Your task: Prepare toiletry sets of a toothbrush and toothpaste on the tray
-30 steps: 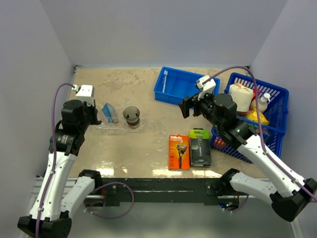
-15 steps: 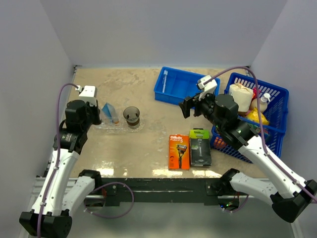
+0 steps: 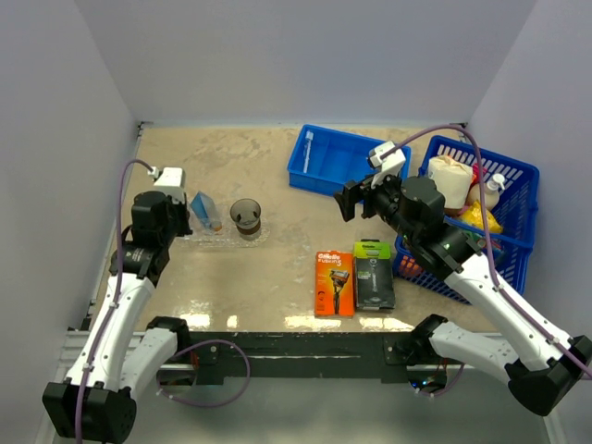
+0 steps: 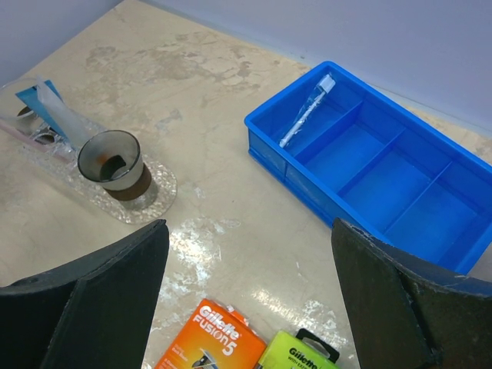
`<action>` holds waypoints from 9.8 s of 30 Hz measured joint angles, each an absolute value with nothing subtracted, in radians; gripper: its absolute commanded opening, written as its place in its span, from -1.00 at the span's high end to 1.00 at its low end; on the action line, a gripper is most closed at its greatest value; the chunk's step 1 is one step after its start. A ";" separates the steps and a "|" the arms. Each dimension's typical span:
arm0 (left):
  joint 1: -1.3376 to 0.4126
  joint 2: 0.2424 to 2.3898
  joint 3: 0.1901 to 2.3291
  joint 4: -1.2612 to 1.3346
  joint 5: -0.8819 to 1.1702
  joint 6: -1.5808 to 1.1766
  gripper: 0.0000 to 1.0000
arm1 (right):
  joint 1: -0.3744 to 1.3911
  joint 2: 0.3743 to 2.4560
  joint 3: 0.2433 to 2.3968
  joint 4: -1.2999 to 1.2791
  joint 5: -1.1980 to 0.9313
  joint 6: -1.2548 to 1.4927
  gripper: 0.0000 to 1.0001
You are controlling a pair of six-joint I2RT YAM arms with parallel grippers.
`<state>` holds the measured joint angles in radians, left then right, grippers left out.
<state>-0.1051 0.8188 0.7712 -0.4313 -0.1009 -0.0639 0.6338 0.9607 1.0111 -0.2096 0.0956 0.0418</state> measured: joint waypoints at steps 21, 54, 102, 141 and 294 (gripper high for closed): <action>-0.092 0.788 0.671 -0.315 -0.104 -0.067 1.00 | 0.634 0.961 1.011 -0.208 0.096 0.042 -0.77; -0.020 0.761 0.624 -0.248 0.002 -0.093 0.96 | 0.634 0.961 1.011 -0.208 0.113 0.042 -0.77; -0.020 0.734 0.629 -0.343 0.015 -0.111 -0.74 | 0.634 0.962 1.011 -0.210 0.114 0.042 -0.77; -0.020 0.797 0.702 0.012 -0.005 -0.112 -0.81 | 0.572 1.503 1.459 -0.311 -0.001 0.155 -0.38; -0.159 0.757 0.700 0.019 -0.043 -0.108 -0.81 | 0.540 2.542 2.346 -0.482 0.376 0.414 0.11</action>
<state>-0.1585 0.7570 0.7002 0.0193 -0.0429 -0.1081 0.5396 2.5423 2.3455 -0.4820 0.3756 0.4145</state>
